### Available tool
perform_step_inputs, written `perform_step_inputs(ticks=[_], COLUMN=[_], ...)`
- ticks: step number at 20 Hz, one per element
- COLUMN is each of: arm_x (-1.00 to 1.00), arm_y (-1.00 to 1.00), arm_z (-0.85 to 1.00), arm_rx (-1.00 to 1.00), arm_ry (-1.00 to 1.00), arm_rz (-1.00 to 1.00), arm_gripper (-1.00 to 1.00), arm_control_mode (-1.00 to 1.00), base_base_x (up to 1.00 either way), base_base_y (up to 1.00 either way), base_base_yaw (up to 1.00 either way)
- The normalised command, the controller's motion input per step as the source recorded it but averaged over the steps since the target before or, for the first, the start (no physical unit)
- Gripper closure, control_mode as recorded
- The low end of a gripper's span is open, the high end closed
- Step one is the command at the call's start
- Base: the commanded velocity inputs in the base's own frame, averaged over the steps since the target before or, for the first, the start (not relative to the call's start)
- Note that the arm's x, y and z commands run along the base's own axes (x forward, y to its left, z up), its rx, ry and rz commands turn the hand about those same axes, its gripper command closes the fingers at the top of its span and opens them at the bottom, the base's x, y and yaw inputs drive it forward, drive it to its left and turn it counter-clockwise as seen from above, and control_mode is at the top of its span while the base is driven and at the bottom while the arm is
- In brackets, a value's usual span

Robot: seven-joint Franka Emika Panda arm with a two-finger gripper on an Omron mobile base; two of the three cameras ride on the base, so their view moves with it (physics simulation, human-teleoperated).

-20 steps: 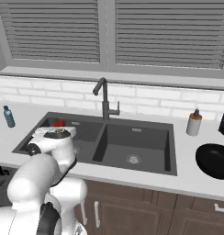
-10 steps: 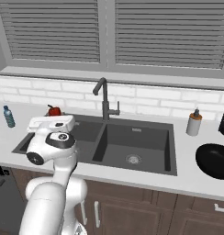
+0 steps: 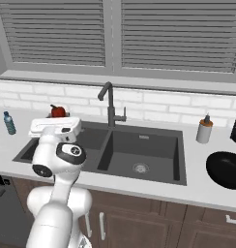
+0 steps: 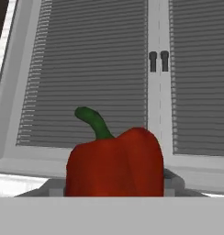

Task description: Pick the bell pepper from the sink and place it in the bowl. Then pick the bowl and place it in the microwave. Then close the microwave door and press the start button.

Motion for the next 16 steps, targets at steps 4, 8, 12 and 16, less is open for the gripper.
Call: perform_step_inputs(ticks=[4, 8, 12, 16], arm_x=[-0.49, -0.23, -0.25, -0.64], arm_y=[-0.55, -0.74, -0.7, -0.59], arm_z=[0.88, 0.58, 0.64, 0.62], arm_rx=[0.02, 0.01, 0.02, 0.0], arm_ry=[0.47, 0.62, 0.64, 0.53], arm_rz=[-0.15, -0.16, -0.17, -0.18], arm_gripper=[1.0, 1.0, 1.0, 1.0], arm_control_mode=[-1.0, -1.0, -1.0, -1.0], base_base_x=[0.0, 0.0, 0.0, 0.0], base_base_y=[0.0, 0.0, 0.0, 0.0], base_base_yaw=[0.0, 0.0, 0.0, 0.0])
